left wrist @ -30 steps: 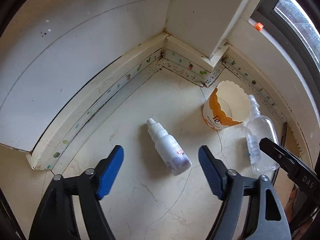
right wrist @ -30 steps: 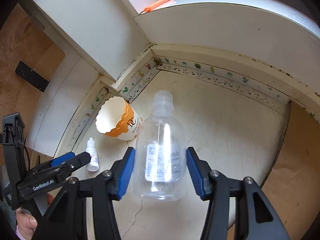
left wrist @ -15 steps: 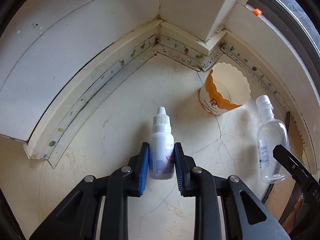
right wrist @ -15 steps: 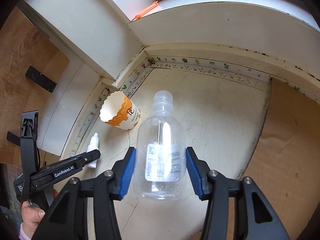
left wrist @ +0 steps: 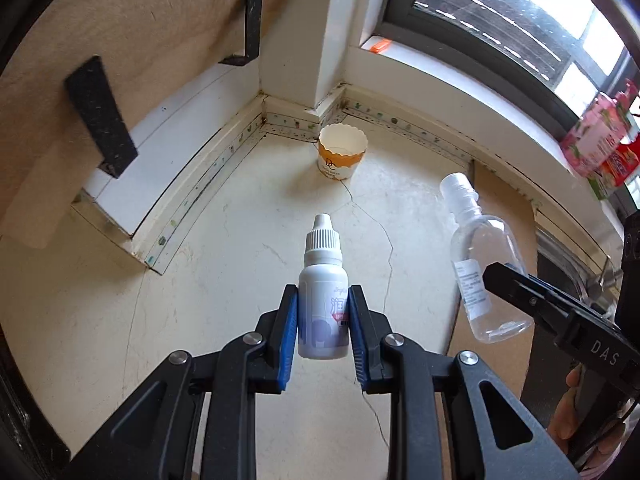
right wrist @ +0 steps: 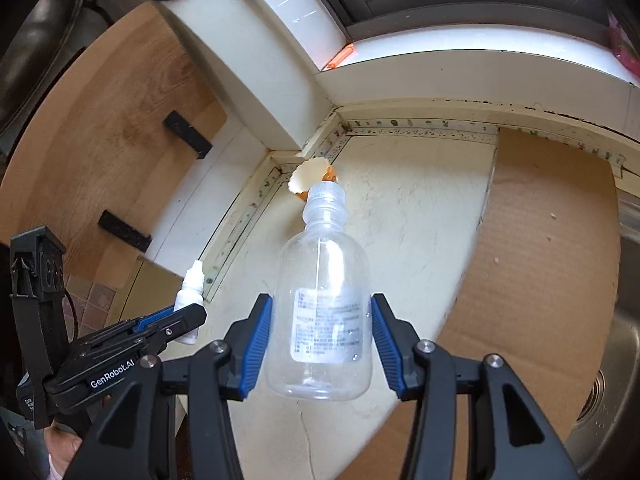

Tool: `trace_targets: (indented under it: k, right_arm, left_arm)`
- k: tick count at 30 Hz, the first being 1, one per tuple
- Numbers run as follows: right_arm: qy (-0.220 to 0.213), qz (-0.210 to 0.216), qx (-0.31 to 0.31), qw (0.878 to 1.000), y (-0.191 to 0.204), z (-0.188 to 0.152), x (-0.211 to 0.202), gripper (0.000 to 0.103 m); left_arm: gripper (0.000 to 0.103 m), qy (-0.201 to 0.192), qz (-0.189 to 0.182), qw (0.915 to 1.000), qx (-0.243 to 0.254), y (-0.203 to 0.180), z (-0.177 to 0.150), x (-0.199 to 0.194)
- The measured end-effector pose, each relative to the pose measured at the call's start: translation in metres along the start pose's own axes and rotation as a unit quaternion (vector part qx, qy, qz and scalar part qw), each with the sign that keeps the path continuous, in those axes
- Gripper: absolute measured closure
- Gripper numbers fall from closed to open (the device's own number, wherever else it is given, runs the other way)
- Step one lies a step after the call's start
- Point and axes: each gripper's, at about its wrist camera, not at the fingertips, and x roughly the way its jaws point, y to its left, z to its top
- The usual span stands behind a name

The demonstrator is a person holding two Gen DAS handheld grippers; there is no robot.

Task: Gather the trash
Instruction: 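Carry both bottles down over the black bin and release both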

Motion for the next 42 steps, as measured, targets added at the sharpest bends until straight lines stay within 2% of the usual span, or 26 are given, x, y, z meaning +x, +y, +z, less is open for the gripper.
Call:
trace_targets:
  k: [8, 14, 23, 28, 34, 42]
  right_arm:
    - [-0.044, -0.014, 0.001, 0.999, 0.073, -0.095, -0.067, 0.054]
    - [-0.081, -0.037, 0.010, 0.996, 0.125, -0.165, -0.109, 0.054]
    - [-0.102, -0.066, 0.021, 0.992, 0.176, -0.265, -0.140, 0.053]
    - [-0.090, -0.081, 0.030, 0.992, 0.188, -0.313, -0.138, 0.053]
    - [-0.042, -0.096, 0.052, 0.993, 0.183, -0.357, -0.117, 0.053]
    - [0.032, -0.107, 0.107, 0.988, 0.141, -0.403, -0.064, 0.053]
  left_arm:
    - [0.081, -0.044, -0.038, 0.9962, 0.065, 0.021, -0.080, -0.095]
    - [0.081, -0.058, -0.061, 0.9929, 0.084, 0.043, -0.144, -0.148]
    - [0.081, -0.056, -0.094, 0.9881, 0.107, 0.073, -0.239, -0.188]
    - [0.081, -0.038, -0.101, 0.9870, 0.120, 0.079, -0.276, -0.188]
    - [0.081, -0.007, -0.099, 0.9862, 0.132, 0.080, -0.312, -0.167]
    - [0.081, 0.068, -0.095, 0.9834, 0.139, 0.076, -0.359, -0.096]
